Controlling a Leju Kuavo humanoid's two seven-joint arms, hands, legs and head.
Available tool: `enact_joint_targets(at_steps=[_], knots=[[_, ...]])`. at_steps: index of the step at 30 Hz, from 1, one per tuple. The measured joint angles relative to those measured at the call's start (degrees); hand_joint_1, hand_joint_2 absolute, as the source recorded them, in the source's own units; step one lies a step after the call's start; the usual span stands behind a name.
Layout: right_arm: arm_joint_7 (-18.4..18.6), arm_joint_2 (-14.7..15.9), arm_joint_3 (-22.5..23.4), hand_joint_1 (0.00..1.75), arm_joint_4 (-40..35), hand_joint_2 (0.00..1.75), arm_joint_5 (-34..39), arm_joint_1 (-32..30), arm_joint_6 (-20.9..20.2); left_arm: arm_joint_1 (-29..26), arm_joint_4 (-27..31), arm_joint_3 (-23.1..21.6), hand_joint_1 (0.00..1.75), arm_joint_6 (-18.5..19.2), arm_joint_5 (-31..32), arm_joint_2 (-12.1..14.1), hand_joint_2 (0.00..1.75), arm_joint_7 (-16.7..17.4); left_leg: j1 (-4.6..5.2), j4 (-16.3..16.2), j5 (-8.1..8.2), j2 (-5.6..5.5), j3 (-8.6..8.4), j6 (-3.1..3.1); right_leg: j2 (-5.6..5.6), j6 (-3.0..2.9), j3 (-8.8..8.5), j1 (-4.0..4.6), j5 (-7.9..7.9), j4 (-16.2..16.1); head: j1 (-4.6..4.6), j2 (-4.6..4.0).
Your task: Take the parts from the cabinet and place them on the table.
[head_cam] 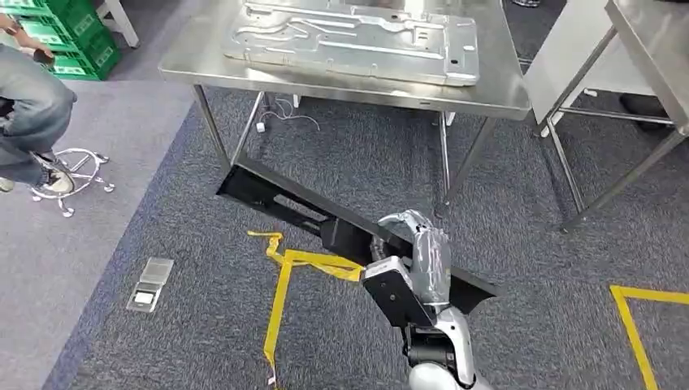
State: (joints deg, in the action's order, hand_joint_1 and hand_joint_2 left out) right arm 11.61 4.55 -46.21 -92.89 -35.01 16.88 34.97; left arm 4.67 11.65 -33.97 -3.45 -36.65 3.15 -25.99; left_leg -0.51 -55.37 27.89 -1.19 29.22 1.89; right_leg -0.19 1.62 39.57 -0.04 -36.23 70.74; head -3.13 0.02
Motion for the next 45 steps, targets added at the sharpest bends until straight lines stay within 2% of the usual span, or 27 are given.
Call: enact_joint_targets(at_steps=[2, 3, 4, 5, 9, 11, 13, 15, 16, 17, 18, 19, 22, 24, 26, 28, 30, 31, 32, 33, 34, 35, 36, 38, 40, 42, 45], knots=[[-0.2, 0.0, 0.0, 1.75, 0.0, 1.75, 0.1, 0.0, 0.0, 0.0, 0.0, -0.1, 0.0, 0.1, 0.0, 0.0, 0.0, 0.0, 0.32, 0.1, 1.55, -0.19, -2.35, -0.03, 0.03, -1.15, -1.04, 0.28, 6.71, -7.7, 0.02, 0.0], [-0.3, 0.0, 0.0, 1.75, 0.1, 1.75, 0.1, 0.0, 0.0, -0.3, 0.0, -0.1, 0.0, 0.1, 0.0, -0.3, 0.0, 0.0, 0.21, 0.5, 2.34, -0.2, -2.16, -0.03, -0.02, -2.41, -1.7, 0.8, 13.37, -12.8, 0.02, 0.0], [-0.3, 0.0, 0.0, 1.75, 0.1, 1.75, 0.0, -0.1, 0.2, 0.1, 0.0, -0.2, 0.0, 0.3, 0.0, -0.5, 0.0, 0.1, 0.67, 0.2, 2.96, -0.38, -3.18, -0.3, 0.36, -2.63, -0.93, 1.52, 14.03, -14.7, -0.15, 0.0], [-0.3, 0.0, -0.1, 1.75, 0.2, 1.75, 0.1, -0.2, 0.3, 0.2, 0.0, -0.2, 0.0, 0.3, 0.0, -0.5, 0.0, 0.2, 0.66, 0.5, 3.74, -0.87, -3.77, -0.76, 1.33, -2.88, -1.46, 1.53, 11.86, -13.7, 0.11, 0.0], [-0.6, -0.3, -0.1, 1.75, 0.0, 1.75, -0.6, 0.1, 0.6, 0.3, 0.0, -0.2, 0.0, 0.4, -0.1, -0.3, 0.0, 0.0, 0.83, -2.3, 3.44, -0.41, -6.08, -1.64, 1.27, -3.44, -6.59, 0.99, 12.68, -15.8, 0.04, 0.0], [-0.7, -0.4, 0.0, 1.75, -0.1, 1.75, -1.1, 0.2, 1.4, 0.6, 0.1, -0.2, 0.0, 0.4, -0.1, -0.3, 0.0, 0.1, 0.62, -11.9, 2.38, 0.47, -0.25, -2.55, 0.96, -3.87, -8.17, 0.91, 11.38, -16.0, -0.26, 0.0], [-0.7, -0.4, -0.1, 1.75, -0.1, 1.75, -2.1, 0.1, 2.1, 0.3, 0.1, -0.2, 0.0, 0.4, -0.2, 0.0, 0.0, 0.1, 0.4, -18.0, 8.16, 0.53, 6.25, -2.66, 0.96, -3.99, -10.0, 0.87, 9.74, -16.3, -0.24, 0.0], [-0.7, -0.4, 0.0, 1.75, -0.2, 1.75, -3.7, 0.1, 3.1, 0.0, 0.1, -0.2, 0.0, 0.4, -0.3, 0.1, 0.0, 0.1, 0.35, -17.2, 12.8, 0.55, 9.39, -2.77, 1.23, -3.96, -12.17, 0.75, 8.0, -16.4, -0.31, 0.0], [-0.8, -0.5, 0.1, 1.75, -0.2, 1.75, -4.6, 0.0, 3.3, -0.2, 0.1, -0.2, 0.0, 0.4, -0.4, 0.2, 0.0, 0.0, 0.35, -14.7, 12.84, 0.56, 10.09, -2.78, 1.33, -3.83, -13.65, 0.64, 6.87, -16.5, -0.28, 0.0], [-1.0, -0.6, 0.2, 1.75, -0.2, 1.75, -5.5, 0.0, 3.3, -0.3, 0.1, -0.2, 0.0, 0.4, -0.6, 0.2, 0.0, 0.0, 0.35, -11.6, 10.63, 0.58, 10.24, -2.85, 1.35, -3.63, -14.99, 0.54, 5.8, -16.5, -0.26, 0.0], [-1.3, -0.8, 0.4, 1.75, -0.3, 1.75, -6.5, -0.2, 3.3, -0.5, 0.1, -0.2, 0.0, 0.4, -0.7, 0.3, 0.0, 0.1, 0.35, -7.8, 5.26, 0.72, 10.25, -2.78, 1.33, -3.34, -16.29, 0.5, 4.65, -16.5, -0.28, 0.0], [-1.7, -0.9, 0.9, 1.75, -0.3, 1.75, -7.7, -0.5, 3.3, -0.9, 0.0, -0.2, 0.0, 0.4, -0.7, 0.3, 0.0, 0.3, 0.34, -3.3, -4.78, 1.13, 10.62, -2.6, 1.39, -3.11, -16.57, 0.59, 3.5, -16.6, -0.37, 0.0], [-4.0, -2.2, 2.5, 1.75, -0.9, 1.75, -11.4, -1.6, 3.3, -1.1, -0.1, -0.2, 0.0, 0.2, -0.9, 0.3, 0.0, 0.3, 0.58, -3.1, -4.99, 0.97, 9.48, -1.17, 1.52, -2.06, -19.95, 0.82, 1.67, -17.0, -0.35, 0.0], [-5.9, -3.4, 3.9, 1.75, -1.7, 1.75, -13.5, -1.6, 3.3, -0.7, 0.0, -0.3, 0.0, 0.2, -0.9, 0.0, 0.0, 0.4, 0.08, -2.4, -4.43, 0.89, 7.82, -0.33, 1.41, -1.72, -17.42, 0.87, 3.58, -13.4, -0.44, 0.0], [-7.8, -4.4, 5.3, 1.75, -1.9, 1.75, -14.8, -1.9, 3.3, -0.5, 0.0, -0.3, 0.0, -0.2, -0.9, -0.2, 0.0, 0.6, 0.11, -1.5, -3.22, 0.8, 5.94, 0.25, 0.81, -0.87, -11.87, 0.71, 5.27, -4.6, -0.09, 0.0], [-9.4, -5.3, 6.8, 1.75, -1.9, 1.75, -16.0, -2.7, 3.3, -0.6, 0.0, -0.5, 0.0, -0.1, -0.9, -0.2, 0.0, 0.6, 0.11, -0.4, -1.74, 0.62, 3.47, 0.29, 0.76, -0.43, -5.71, 0.47, 0.47, 1.2, -0.15, 0.0], [-10.4, -6.4, 8.1, 1.75, -1.7, 1.75, -16.7, -2.5, 3.3, -0.8, 0.0, -1.0, 0.0, -0.1, -0.9, -0.2, 0.0, 0.8, 0.21, 0.4, -0.08, 0.35, 0.52, 0.29, 0.67, -0.56, -2.23, 0.49, -5.39, 0.9, -0.13, 0.0], [-10.6, -6.8, 8.7, 1.75, -1.5, 1.75, -17.1, -2.4, 3.3, -0.8, 0.0, -1.1, 0.0, -0.1, -0.9, -0.2, 0.0, 0.8, 0.39, 0.8, 0.82, 0.15, -1.12, 0.27, 0.65, -0.83, -1.36, 0.53, -6.05, -1.0, -0.13, 0.0], [-10.9, -7.4, 9.2, 1.75, -1.2, 1.75, -17.3, -2.0, 3.3, -0.8, 0.0, -1.1, 0.0, -0.1, -0.9, -0.3, 0.0, 0.8, 0.7, 1.2, 1.8, 0.03, -2.92, 0.27, 0.66, -1.48, -0.89, 0.7, -4.2, -4.1, -0.11, 0.0], [-11.1, -8.0, 9.7, 1.75, -0.7, 1.75, -17.7, -1.6, 3.3, -0.7, 0.0, -1.2, 0.0, -0.1, -0.9, -0.3, 0.0, 1.0, 0.97, 1.6, 2.86, 0.01, -4.86, 0.31, 0.71, -2.69, -0.72, 1.08, 2.05, -8.5, -0.11, 0.0], [-11.3, -8.5, 10.2, 1.75, 0.0, 1.75, -18.4, -1.2, 3.3, -1.0, -0.1, -1.4, 0.0, 0.0, -0.7, -0.8, 0.0, 1.2, 0.79, 2.4, 3.72, -0.01, -4.6, 0.38, 0.72, -4.0, -0.78, 1.74, 12.15, -13.1, -0.13, 0.0], [-11.5, -8.7, 10.7, 1.75, 0.9, 1.75, -19.1, -0.8, 3.3, -0.7, -0.1, -1.7, 0.0, 0.2, -0.7, -1.1, 0.0, 1.7, 1.17, 2.0, 4.57, -0.63, -6.45, -0.1, 1.48, -4.35, 0.2, 2.83, 16.61, -15.4, -0.53, 0.0], [-11.5, -9.2, 11.0, 1.75, 1.7, 1.75, -19.7, -0.4, 3.3, -0.2, -0.1, -1.8, 0.0, 0.3, -0.7, -1.2, 0.0, 1.7, 1.22, 2.4, 5.72, -1.02, -7.22, -0.43, 2.76, -4.74, -1.13, 2.94, 16.38, -15.4, -0.24, 0.0], [-11.9, -10.8, 12.3, 1.75, 2.8, 1.75, -19.8, 1.4, 3.3, 0.5, -0.1, -2.1, 0.0, 0.4, -0.7, -1.3, 0.0, 1.8, 1.27, 2.0, 5.55, -0.88, -9.32, -0.4, 2.42, -4.55, -2.68, 2.82, 15.4, -15.9, -0.2, 0.0], [-12.8, -12.4, 13.0, 1.75, 3.9, 1.75, -20.0, 3.6, 3.3, 1.3, -0.1, -2.4, 0.0, 0.4, -0.6, -1.1, 0.0, 1.9, 1.35, -4.3, 3.77, -0.16, -6.24, -1.27, 2.31, -4.81, -4.83, 2.33, 14.73, -16.6, -0.42, 0.0], [-13.3, -13.3, 13.9, 1.75, 5.0, 1.75, -19.5, 4.2, 3.3, 1.5, -0.1, -2.6, 0.0, 0.4, -0.6, -1.0, 0.0, 2.2, 0.97, -13.6, 3.8, 0.39, 0.66, -2.03, 1.9, -5.29, -6.73, 2.14, 13.2, -16.9, -0.42, 0.0], [-12.9, -14.7, 14.8, 1.75, 6.4, 1.75, -17.2, 5.6, 3.3, 1.0, -0.1, -2.7, 0.0, 0.4, -0.7, -0.5, 0.0, 2.5, 0.41, -17.2, 13.32, 0.51, 8.17, -2.78, 2.1, -5.09, -10.14, 1.72, 10.19, -17.1, -0.44, 0.0]])
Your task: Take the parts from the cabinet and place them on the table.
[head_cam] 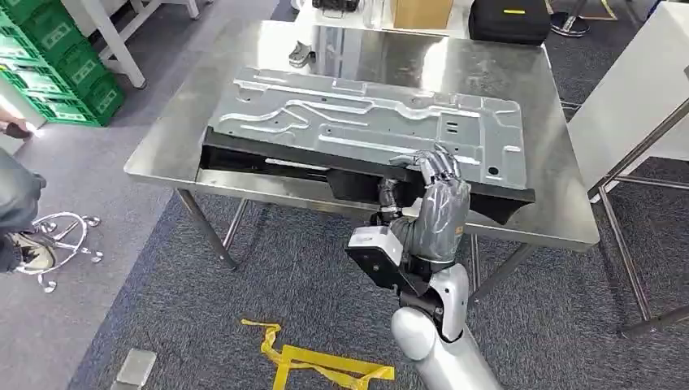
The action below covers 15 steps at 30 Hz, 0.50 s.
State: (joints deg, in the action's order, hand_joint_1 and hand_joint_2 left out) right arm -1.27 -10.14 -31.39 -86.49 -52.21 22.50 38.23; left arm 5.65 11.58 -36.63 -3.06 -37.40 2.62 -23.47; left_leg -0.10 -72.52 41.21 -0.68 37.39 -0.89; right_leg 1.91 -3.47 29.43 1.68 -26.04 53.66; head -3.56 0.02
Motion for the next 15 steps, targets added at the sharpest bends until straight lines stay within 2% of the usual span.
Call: enact_joint_targets(at_steps=[1, 2, 3, 4, 5, 6, 7, 8, 9, 10, 11, 12, 13, 14, 15], knots=[[0.4, -0.3, 0.0, 1.75, 0.3, 1.75, 1.3, 0.6, 0.0, 0.0, 0.0, 0.0, 0.0, 0.0, -0.1, 0.1, 0.0, 0.2, -0.09, 1.5, 1.59, 0.01, 1.15, -0.22, 0.09, 0.09, -1.36, -0.15, -1.08, 0.0, 0.0, 0.0], [0.5, -0.4, 0.1, 1.75, 0.5, 1.75, 2.6, 1.1, 0.0, 0.0, 0.0, 0.0, 0.0, 0.0, -0.2, 0.2, 0.0, 0.3, -0.17, 4.2, 1.07, 0.03, 1.72, -0.45, 0.13, 0.23, -2.8, -0.36, -2.19, 0.0, 0.02, 0.0], [0.6, -0.4, 0.1, 1.75, 0.7, 1.75, 3.4, 1.3, 0.0, -0.1, 0.0, 0.0, 0.0, 0.0, -0.3, 0.4, 0.0, 0.3, -0.24, 7.7, -2.6, 0.07, 1.88, -0.67, 0.09, 0.45, -4.29, -0.55, -3.4, 0.0, 0.02, 0.0], [0.6, -0.5, 0.1, 1.75, 1.0, 1.75, 4.0, 1.3, 0.0, -0.5, 0.0, 0.0, 0.0, 0.0, -0.4, 0.4, 0.0, 0.4, -0.38, 12.3, -11.79, 0.26, 1.92, -0.79, 0.09, 0.83, -5.37, -0.56, -4.84, -0.1, 0.0, 0.0], [0.7, -0.5, 0.0, 1.75, 1.5, 1.75, 4.4, 1.4, 0.0, -0.9, -0.1, 0.0, 0.0, 0.0, -0.5, 0.4, 0.0, 0.8, -0.53, 16.0, -20.21, 0.6, 2.43, -0.63, 0.2, 1.12, -6.55, -0.45, -6.15, 0.8, -0.07, 0.0], [1.0, -0.7, -0.2, 1.75, 1.7, 1.75, 4.5, 1.4, 0.0, -0.9, -0.1, -0.1, 0.0, 0.0, -0.6, 0.4, 0.0, 0.6, -0.4, 14.8, -20.01, 0.79, 1.11, -0.03, 0.68, 1.53, -6.25, -0.19, -7.07, 0.4, -0.18, 0.0], [1.2, -1.0, -0.2, 1.75, 1.9, 1.75, 4.5, 1.4, 0.0, -0.9, -0.1, -0.1, 0.0, 0.0, -0.7, 0.4, 0.0, 0.4, -0.11, 14.6, -19.73, 0.4, 0.95, 0.42, 0.53, 1.81, -7.36, -0.26, -8.21, -0.1, 0.06, 0.0], [1.3, -1.4, -0.2, 1.75, 1.9, 1.75, 4.3, 1.8, 0.0, -0.8, -0.1, -0.1, 0.0, 0.0, -0.7, 0.4, 0.0, 0.2, -0.24, 15.0, -19.09, 0.56, 0.34, 0.9, 0.47, 2.04, -7.73, -0.24, -7.22, 1.0, 0.09, 0.0], [1.3, -1.6, -0.2, 1.75, 1.9, 1.75, 4.2, 2.5, 0.0, -0.5, -0.1, -0.1, 0.0, 0.0, -0.7, 0.3, 0.0, 0.3, -0.58, 15.0, -18.69, 0.58, -0.24, 1.22, 0.48, 2.03, -6.05, -0.15, -5.93, 3.9, 0.04, 0.0], [1.3, -1.8, -0.3, 1.75, 1.9, 1.75, 4.2, 2.7, 0.0, -0.3, 0.0, -0.1, 0.0, 0.0, -0.7, 0.0, 0.0, 0.2, -0.77, 15.3, -18.27, 0.52, -0.9, 1.48, 0.08, 2.33, -3.88, -0.09, -4.26, 7.9, 0.11, 0.0], [1.3, -1.9, -0.3, 1.75, 1.9, 1.75, 4.2, 2.8, 0.0, -0.2, 0.0, -0.1, 0.0, 0.0, -0.7, 0.0, 0.0, 0.2, -0.86, 15.6, -17.63, 0.48, -1.65, 1.69, -0.71, 3.06, -1.07, -0.21, -3.32, 12.3, 0.26, 0.0], [1.3, -1.9, -0.4, 1.75, 2.1, 1.75, 4.2, 2.8, 0.0, -0.2, 0.0, -0.1, 0.0, 0.0, -0.7, 0.0, 0.0, 0.3, -0.91, 16.0, -16.96, 0.41, -2.69, 1.83, -1.17, 3.69, 2.32, -0.59, -4.39, 16.5, 0.2, 0.0], [1.4, -1.9, -0.5, 1.75, 2.2, 1.75, 4.3, 2.8, 0.0, -0.2, 0.0, -0.1, 0.0, 0.0, -0.8, 0.0, 0.0, 0.3, -0.93, 16.5, -16.32, 0.38, -3.76, 1.82, -1.31, 4.12, 5.04, -0.85, -6.81, 19.1, 0.26, 0.0], [1.4, -1.9, -0.5, 1.75, 2.4, 1.75, 4.3, 2.8, 0.0, -0.4, 0.0, -0.1, 0.0, 0.0, -0.8, 0.0, 0.0, 0.3, -0.98, 16.9, -15.59, 0.35, -5.01, 1.74, -1.42, 4.38, 7.39, -1.04, -9.99, 20.5, 0.26, 0.0], [1.5, -1.9, -0.5, 1.75, 2.6, 1.75, 4.3, 2.8, 0.0, -0.6, 0.0, -0.1, 0.0, 0.0, -0.9, 0.0, 0.0, 0.2, -1.03, 17.2, -14.77, 0.31, -6.37, 1.72, -1.53, 4.47, 9.13, -1.13, -12.72, 20.5, 0.28, 0.0]])
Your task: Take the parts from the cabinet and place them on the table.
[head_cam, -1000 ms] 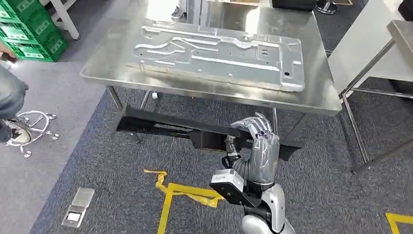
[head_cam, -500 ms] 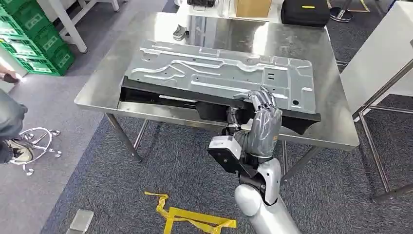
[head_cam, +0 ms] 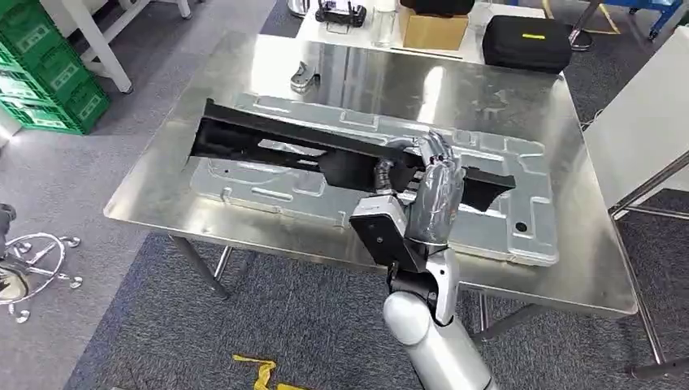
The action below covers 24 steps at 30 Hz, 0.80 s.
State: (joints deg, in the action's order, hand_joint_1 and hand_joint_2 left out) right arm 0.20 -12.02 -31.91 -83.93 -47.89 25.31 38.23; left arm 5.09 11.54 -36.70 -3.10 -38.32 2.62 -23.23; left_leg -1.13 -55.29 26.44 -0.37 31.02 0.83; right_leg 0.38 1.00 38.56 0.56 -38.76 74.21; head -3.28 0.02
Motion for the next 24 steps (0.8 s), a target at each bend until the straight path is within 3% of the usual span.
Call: enact_joint_targets(at_steps=[1, 2, 3, 4, 5, 6, 7, 8, 9, 10, 11, 12, 14, 15, 16, 17, 18, 19, 20, 21, 22, 23, 24], knots=[[0.0, 0.0, 0.0, 1.75, 0.1, 1.75, 0.0, 0.0, 0.0, -0.1, 0.0, 0.0, 0.0, 0.0, 0.0, 0.0, 0.0, 0.0, 0.0, 0.3, 0.88, -0.07, -1.51, -0.05, -0.09, -0.07, 0.97, -0.05, -1.42, -1.3, 0.0, 0.0], [0.1, 0.0, 0.0, 1.75, 0.3, 1.75, 0.0, 0.0, 0.0, -0.2, 0.0, 0.0, 0.0, 0.0, -0.1, 0.0, 0.0, 0.0, 0.04, 0.6, 1.76, -0.17, -3.01, -0.11, -0.1, -0.32, 1.27, -0.03, -0.88, -3.9, 0.0, 0.0], [0.2, 0.0, 0.0, 1.75, 0.4, 1.75, 0.0, 0.0, 0.0, -0.1, 0.0, 0.0, 0.0, 0.0, -0.1, 0.0, 0.0, 0.0, 0.17, 0.9, 2.74, -0.27, -4.71, -0.18, -0.1, -0.88, 1.14, 0.08, 2.28, -7.8, 0.02, 0.0], [0.3, 0.1, -0.1, 1.75, 0.5, 1.75, 0.0, 0.0, 0.0, -0.1, 0.0, 0.0, 0.0, 0.0, -0.1, 0.0, 0.0, 0.0, 0.31, 1.3, 3.63, -0.25, -6.2, -0.24, -0.1, -1.68, 0.95, 0.29, 8.13, -12.0, 0.02, 0.0], [0.3, 0.1, -0.1, 1.75, 0.8, 1.75, 0.0, -0.1, 0.0, -0.2, -0.1, 0.0, 0.0, 0.0, -0.1, -0.2, 0.0, 0.0, 0.15, 1.8, 4.39, -0.21, -6.37, -0.3, -0.35, -2.75, 0.9, 0.73, 17.62, -17.0, -0.02, 0.0], [0.6, 0.2, -0.1, 1.75, 0.9, 1.75, 0.1, 0.0, 0.0, -0.2, -0.1, -0.1, 0.0, 0.0, -0.1, -0.3, 0.0, 0.1, 0.39, 1.9, 5.33, -0.96, -7.75, -0.85, -0.11, -2.93, 1.85, 1.62, 17.24, -18.3, -0.15, 0.0], [0.9, 0.2, -0.2, 1.75, 0.9, 1.75, 0.1, -0.3, 0.0, 0.1, 0.0, -0.1, 0.0, 0.0, -0.1, -0.4, 0.0, -0.2, 0.44, 2.6, 7.04, -0.51, -9.24, -1.02, 0.44, -3.1, 0.85, 1.78, 16.31, -18.7, 0.18, 0.0], [1.2, 0.2, -0.2, 1.75, 1.0, 1.75, 0.0, -0.4, 0.0, 0.0, 0.0, -0.1, 0.0, -0.1, -0.1, -0.3, 0.0, -0.4, 0.59, 2.2, 6.44, -0.46, -11.01, -1.14, 0.58, -3.14, -0.07, 1.47, 15.95, -19.5, 0.28, 0.0], [1.3, 0.0, -0.2, 1.75, 1.0, 1.75, -0.2, 0.0, 0.0, 0.1, 0.0, -0.2, 0.0, -0.1, -0.1, -0.3, 0.0, -0.3, 0.67, 1.8, 5.88, -0.42, -11.7, -1.46, 0.62, -3.26, -1.51, 1.54, 15.58, -19.6, 0.22, 0.0], [1.4, -0.1, -0.5, 1.75, 1.0, 1.75, -0.3, 0.2, 0.0, 0.3, 0.0, -0.2, 0.0, -0.2, -0.1, -0.1, 0.0, -0.3, 0.67, 1.4, 6.43, -0.45, -12.44, -1.61, 0.68, -3.63, -3.54, 1.19, 16.28, -20.2, 0.35, 0.0], [1.4, -0.2, -0.5, 1.75, 1.0, 1.75, -0.3, 0.5, 0.0, 0.5, 0.0, -0.2, 0.0, -0.2, -0.1, -0.1, 0.0, -0.4, 0.69, -1.2, 6.74, -0.19, -12.16, -1.81, 0.43, -4.03, -4.75, 1.25, 16.98, -20.3, 0.22, 0.0], [1.5, -0.2, -0.5, 1.75, 1.1, 1.75, -0.2, 0.6, 0.0, 0.7, 0.0, -0.3, 0.0, -0.1, -0.1, -0.1, 0.0, -0.3, 0.61, -5.3, 7.75, -0.14, -9.87, -1.94, 0.13, -4.59, -5.63, 1.3, 16.8, -20.3, -0.04, 0.0], [1.5, -0.2, -0.6, 1.75, 1.2, 1.75, -0.3, 0.3, 0.0, 0.7, 0.0, -0.3, 0.0, -0.1, -0.1, 0.1, 0.0, -0.3, 0.66, -12.8, 12.58, -0.11, -4.05, -2.16, -0.17, -4.86, -6.48, 1.32, 16.45, -20.3, -0.09, 0.0], [1.5, -0.2, -0.7, 1.75, 1.2, 1.75, -0.3, 0.2, 0.0, 0.6, 0.0, -0.3, 0.0, -0.1, -0.1, 0.2, 0.0, -0.3, 0.64, -14.4, 14.87, -0.1, -1.68, -2.25, 0.05, -4.92, -6.78, 1.32, 16.04, -20.3, -0.02, 0.0], [1.6, -0.2, -0.8, 1.75, 1.3, 1.75, -0.3, 0.1, 0.0, 0.4, 0.0, -0.4, 0.0, -0.1, -0.1, 0.2, 0.0, -0.4, 0.62, -14.0, 15.33, -0.07, -0.18, -2.27, 0.39, -4.88, -7.08, 1.32, 15.61, -20.2, -0.09, 0.0], [1.6, -0.2, -0.9, 1.75, 1.3, 1.75, -0.3, 0.1, 0.0, 0.4, 0.0, -0.5, 0.0, -0.2, -0.1, 0.3, 0.0, -0.5, 0.61, -12.5, 14.14, -0.05, 0.36, -2.26, 0.61, -4.84, -7.32, 1.32, 15.27, -20.2, -0.07, 0.0], [1.6, -0.3, -1.0, 1.75, 1.3, 1.75, -0.4, 0.1, 0.0, 0.3, 0.0, -0.6, 0.0, -0.3, -0.1, 0.3, 0.0, -0.7, 0.62, -9.1, 11.02, -0.04, 0.3, -2.2, 0.81, -4.75, -7.69, 1.32, 14.79, -20.1, -0.07, 0.0], [1.6, -0.3, -1.1, 1.75, 1.3, 1.75, -0.5, 0.1, 0.0, 0.3, 0.0, -0.7, 0.0, -0.4, -0.1, 0.4, 0.0, -0.7, 0.65, -5.0, 6.52, -0.04, -0.24, -2.03, 0.93, -4.61, -8.12, 1.33, 14.37, -20.0, -0.11, 0.0], [1.6, -0.2, -1.1, 1.75, 1.3, 1.75, -0.5, 0.1, 0.0, 0.1, -0.1, -0.8, 0.0, -0.5, -0.1, 0.5, 0.0, -0.7, 0.78, 0.3, -0.78, -0.04, -0.81, -1.54, 0.94, -4.4, -8.15, 1.29, 13.81, -19.9, -0.04, 0.0], [1.6, -0.2, -1.1, 1.75, 1.4, 1.75, -0.5, 0.0, 0.0, 0.2, -0.1, -0.8, 0.0, -0.5, -0.1, 0.5, 0.0, -0.6, 1.08, -0.3, 1.13, -0.01, 0.2, -1.37, 1.07, -4.2, -8.66, 1.33, 13.72, -19.9, 0.15, 0.0], [1.8, -0.1, -1.1, 1.75, 1.4, 1.75, -0.5, -0.1, 0.0, 0.3, -0.1, -0.9, 0.0, -0.5, -0.1, 0.5, 0.0, -0.6, 1.27, 0.1, 1.83, -0.02, 0.12, -1.18, 1.21, -3.84, -8.35, 1.23, 13.58, -19.9, -0.11, 0.0], [1.8, -0.1, -1.1, 1.75, 1.4, 1.75, -0.5, -0.2, 0.0, 0.2, -0.1, -0.9, 0.0, -0.5, -0.1, 0.5, 0.0, -0.7, 1.28, 0.4, -0.3, -0.02, 0.02, -0.73, 1.2, -3.39, -8.45, 1.23, 13.17, -19.8, -0.02, 0.0], [1.8, -0.1, -1.1, 1.75, 1.4, 1.75, -0.5, -0.2, 0.0, 0.1, -0.1, -0.9, 0.0, -0.5, -0.1, 0.5, 0.0, -0.8, 1.28, 0.3, -0.19, -0.01, -0.11, -0.46, 1.21, -3.18, -8.65, 1.24, 13.0, -20.0, -0.04, 0.0]])
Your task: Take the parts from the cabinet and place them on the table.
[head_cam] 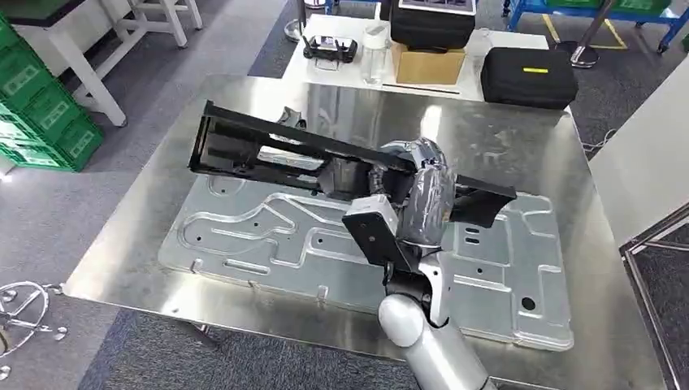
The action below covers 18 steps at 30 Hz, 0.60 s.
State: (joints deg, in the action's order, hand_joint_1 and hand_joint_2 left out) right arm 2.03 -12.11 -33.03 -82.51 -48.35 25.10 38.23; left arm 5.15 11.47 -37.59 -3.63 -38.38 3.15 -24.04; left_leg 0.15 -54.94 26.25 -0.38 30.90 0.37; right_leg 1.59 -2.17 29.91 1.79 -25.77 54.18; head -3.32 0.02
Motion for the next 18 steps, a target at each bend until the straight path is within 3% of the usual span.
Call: enact_joint_targets(at_steps=[2, 3, 5, 6, 7, 8, 9, 11, 13, 16, 17, 18], knots=[[0.0, 0.0, 0.0, 1.75, -0.1, 1.75, 0.4, 0.1, 0.0, 0.2, 0.1, -0.2, 0.0, 0.1, 0.0, -0.4, 0.0, -0.1, -0.82, 1.0, -0.58, 0.29, -1.14, 0.43, -0.17, 0.88, 0.6, 0.4, -1.08, 1.0, -0.2, 0.0], [-0.1, 0.0, 0.0, 1.75, -0.1, 1.75, 0.4, 0.3, 0.0, 0.3, 0.1, -0.2, 0.0, 0.1, 0.0, -0.4, 0.0, -0.1, -1.04, 1.0, -0.58, 0.27, -1.16, 0.59, -0.52, 1.67, 1.95, 0.18, -2.81, 4.0, 0.22, 0.0], [-0.1, 0.1, -0.4, 1.75, 0.0, 1.75, 0.3, 0.3, 0.0, 0.3, 0.1, -0.3, 0.0, 0.1, 0.0, -0.4, 0.0, -0.1, -1.17, 1.0, -0.45, 0.26, -1.13, 0.69, -0.93, 2.69, 7.06, -0.83, -6.74, 13.9, 0.26, 0.0], [-0.1, 0.1, -0.4, 1.75, 0.2, 1.75, 0.3, 0.2, 0.0, 0.3, 0.1, -0.3, 0.0, 0.1, 0.0, -0.4, 0.0, -0.1, -1.21, 1.0, -0.29, 0.27, -1.13, 0.67, -1.05, 2.96, 9.22, -1.15, -7.68, 17.6, 0.24, 0.0], [-0.1, 0.1, -0.5, 1.75, 0.3, 1.75, 0.2, 0.2, 0.0, 0.2, 0.1, -0.3, 0.0, 0.1, 0.0, -0.4, 0.0, -0.1, -1.26, 1.0, -0.14, 0.26, -1.22, 0.57, -1.28, 3.17, 11.06, -1.48, -7.49, 19.8, 0.26, 0.0], [-0.1, 0.0, -0.7, 1.75, 0.5, 1.75, 0.0, 0.3, 0.0, 0.2, 0.1, -0.4, 0.0, 0.1, 0.0, -0.5, 0.0, -0.1, -1.31, 1.0, 0.05, 0.24, -1.45, 0.49, -1.45, 3.22, 10.94, -1.65, -5.67, 18.4, 0.24, 0.0], [-0.1, 0.0, -1.0, 1.75, 0.7, 1.75, -0.2, 0.3, 0.0, 0.2, 0.1, -0.4, 0.0, 0.1, 0.0, -0.5, 0.0, -0.2, -1.32, 1.0, 0.26, 0.19, -1.73, 0.39, -1.47, 3.11, 9.61, -1.7, -3.0, 14.7, 0.26, 0.0], [-0.1, -0.5, -1.6, 1.75, 1.2, 1.75, -1.5, 0.7, 0.0, 0.4, 0.1, -0.4, 0.0, 0.2, 0.0, -0.7, 0.0, -0.2, -1.33, 1.0, 0.79, 0.11, -2.51, 0.07, -1.46, 2.36, 5.08, -1.6, 3.03, 3.7, 0.28, 0.0], [-0.2, -1.4, -2.3, 1.75, 2.0, 1.75, -3.2, 1.0, 0.0, 0.7, 0.1, -0.5, 0.0, 0.2, 0.0, -0.9, 0.0, -0.2, -1.08, 1.0, 1.09, 0.06, -2.3, -0.59, -1.54, 1.62, 3.04, -1.2, 2.72, 0.0, 0.24, 0.0], [-0.2, -1.9, -3.0, 1.75, 3.2, 1.75, -5.2, 0.6, 0.0, 1.0, 0.1, -0.7, 0.0, 0.2, 0.0, -1.0, 0.0, -0.2, -1.2, 1.6, 1.12, 0.25, -2.49, -1.58, -1.43, 0.93, 3.17, -1.15, 2.55, -0.2, 0.24, 0.0], [-0.2, -2.3, -3.2, 1.75, 3.6, 1.75, -5.5, 0.3, 0.0, 1.0, 0.1, -0.7, 0.0, 0.2, 0.0, -1.0, 0.0, -0.4, -1.29, 1.2, 1.77, 0.26, -2.61, -1.8, -1.53, 0.62, 2.29, -1.67, 2.85, -1.3, 0.13, 0.0], [-0.2, -2.4, -3.3, 1.75, 4.1, 1.75, -5.7, 0.2, 0.0, 1.0, 0.1, -0.8, 0.0, 0.2, 0.0, -0.9, 0.0, -0.5, -1.24, -0.7, 2.84, 0.28, -1.87, -1.88, -1.54, 0.44, 1.75, -1.56, 2.8, -1.8, 0.06, 0.0]])
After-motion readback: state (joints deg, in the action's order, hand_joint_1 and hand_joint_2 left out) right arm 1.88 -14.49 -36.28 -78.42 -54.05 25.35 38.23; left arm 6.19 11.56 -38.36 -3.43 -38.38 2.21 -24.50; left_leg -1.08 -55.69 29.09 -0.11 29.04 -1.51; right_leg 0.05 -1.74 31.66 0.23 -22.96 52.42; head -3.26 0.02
